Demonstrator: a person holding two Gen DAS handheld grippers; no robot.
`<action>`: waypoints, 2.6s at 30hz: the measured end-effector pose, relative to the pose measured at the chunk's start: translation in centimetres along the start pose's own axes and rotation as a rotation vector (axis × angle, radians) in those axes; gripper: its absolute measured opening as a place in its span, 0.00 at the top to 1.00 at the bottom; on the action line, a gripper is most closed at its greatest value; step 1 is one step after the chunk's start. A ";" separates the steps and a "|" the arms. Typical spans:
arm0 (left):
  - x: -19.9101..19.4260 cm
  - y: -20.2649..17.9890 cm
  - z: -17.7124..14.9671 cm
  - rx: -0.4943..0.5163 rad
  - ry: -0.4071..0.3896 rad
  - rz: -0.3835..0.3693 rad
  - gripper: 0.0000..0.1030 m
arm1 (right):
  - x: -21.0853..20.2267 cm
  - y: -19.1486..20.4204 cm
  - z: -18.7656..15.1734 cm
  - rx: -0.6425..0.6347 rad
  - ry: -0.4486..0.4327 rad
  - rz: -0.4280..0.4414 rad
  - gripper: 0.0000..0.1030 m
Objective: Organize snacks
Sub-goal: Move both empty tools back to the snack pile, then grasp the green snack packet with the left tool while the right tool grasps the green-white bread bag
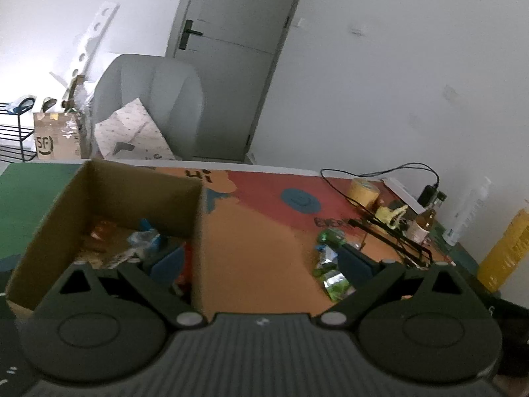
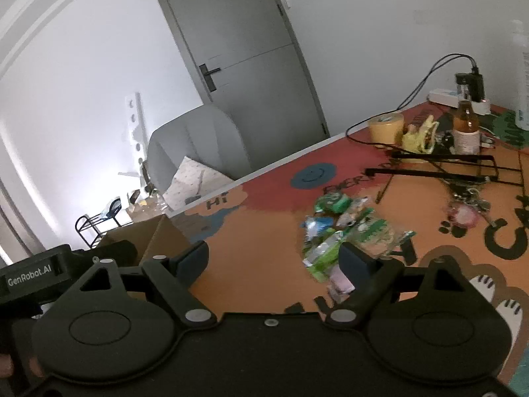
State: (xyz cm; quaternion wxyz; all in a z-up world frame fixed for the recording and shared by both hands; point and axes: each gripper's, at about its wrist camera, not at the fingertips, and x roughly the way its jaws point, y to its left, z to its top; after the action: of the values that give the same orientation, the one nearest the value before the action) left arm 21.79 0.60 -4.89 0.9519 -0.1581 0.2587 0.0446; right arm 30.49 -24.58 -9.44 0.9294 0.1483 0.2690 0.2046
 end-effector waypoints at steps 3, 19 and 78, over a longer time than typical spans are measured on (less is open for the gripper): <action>0.4 -0.8 -0.1 0.009 0.007 -0.009 0.04 | -0.1 -0.8 0.1 0.010 -0.003 -0.009 0.16; 3.5 -3.8 -1.2 0.040 0.059 -0.033 0.04 | 0.1 -5.4 -0.1 0.071 0.004 -0.043 0.16; 17.7 -7.9 -3.7 0.041 0.227 -0.011 0.69 | 10.9 -11.4 1.6 0.098 0.076 -0.038 0.31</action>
State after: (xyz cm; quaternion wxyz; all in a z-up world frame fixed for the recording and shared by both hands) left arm 36.63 -8.05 -14.64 0.9197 -0.1441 0.3648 0.0158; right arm 43.20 -29.76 -17.36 0.9138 0.1806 0.3165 0.1792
